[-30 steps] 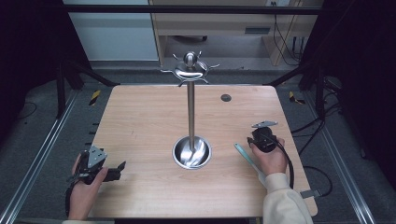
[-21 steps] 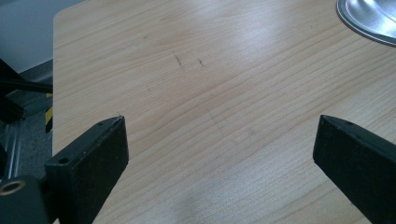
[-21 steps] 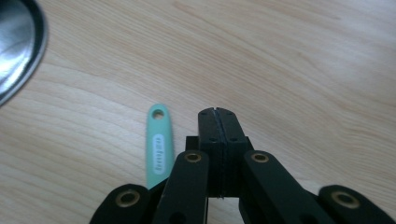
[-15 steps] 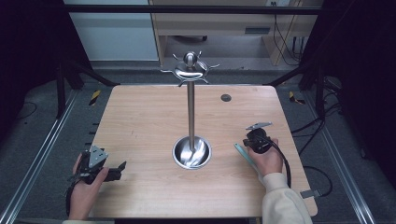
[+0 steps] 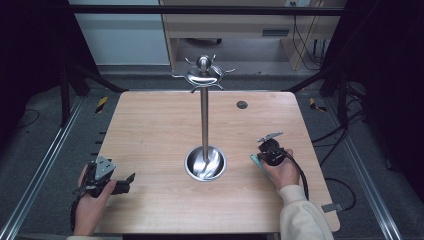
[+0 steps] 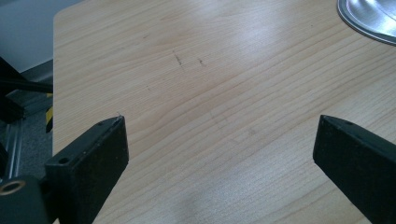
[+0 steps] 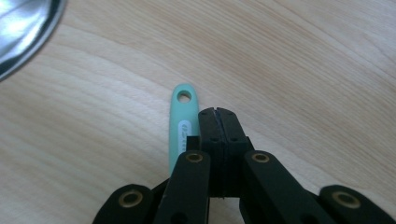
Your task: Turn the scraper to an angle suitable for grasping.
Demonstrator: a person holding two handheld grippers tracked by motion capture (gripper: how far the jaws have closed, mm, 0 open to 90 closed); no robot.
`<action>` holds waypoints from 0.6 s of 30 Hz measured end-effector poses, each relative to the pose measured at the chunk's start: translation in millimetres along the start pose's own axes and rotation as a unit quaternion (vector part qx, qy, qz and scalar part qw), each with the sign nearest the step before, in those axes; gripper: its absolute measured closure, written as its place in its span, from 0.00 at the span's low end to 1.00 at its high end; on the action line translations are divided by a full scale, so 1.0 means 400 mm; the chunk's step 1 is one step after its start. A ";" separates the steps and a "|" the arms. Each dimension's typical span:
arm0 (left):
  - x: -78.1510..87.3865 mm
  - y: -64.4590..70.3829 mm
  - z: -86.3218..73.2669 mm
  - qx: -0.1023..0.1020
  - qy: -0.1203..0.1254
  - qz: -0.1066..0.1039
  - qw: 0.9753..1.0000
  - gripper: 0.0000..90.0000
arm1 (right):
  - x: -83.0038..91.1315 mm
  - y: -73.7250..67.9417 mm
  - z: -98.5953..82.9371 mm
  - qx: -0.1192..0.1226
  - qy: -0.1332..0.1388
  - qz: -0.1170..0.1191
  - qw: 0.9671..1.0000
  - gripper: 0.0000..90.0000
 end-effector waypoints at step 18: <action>0.000 -0.005 -0.004 0.004 -0.001 0.005 1.000 0.03 | 0.046 -0.134 -0.009 0.111 -0.005 0.076 0.991 1.00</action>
Point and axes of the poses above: each handheld gripper's, and its own axes: x roughly backward along the jaws, z roughly out of its top, y roughly to its right, the point moved 4 cm from there along -x, roughly forward along the jaws, and after that the axes turned 1 degree about x, right-handed, at the moved point
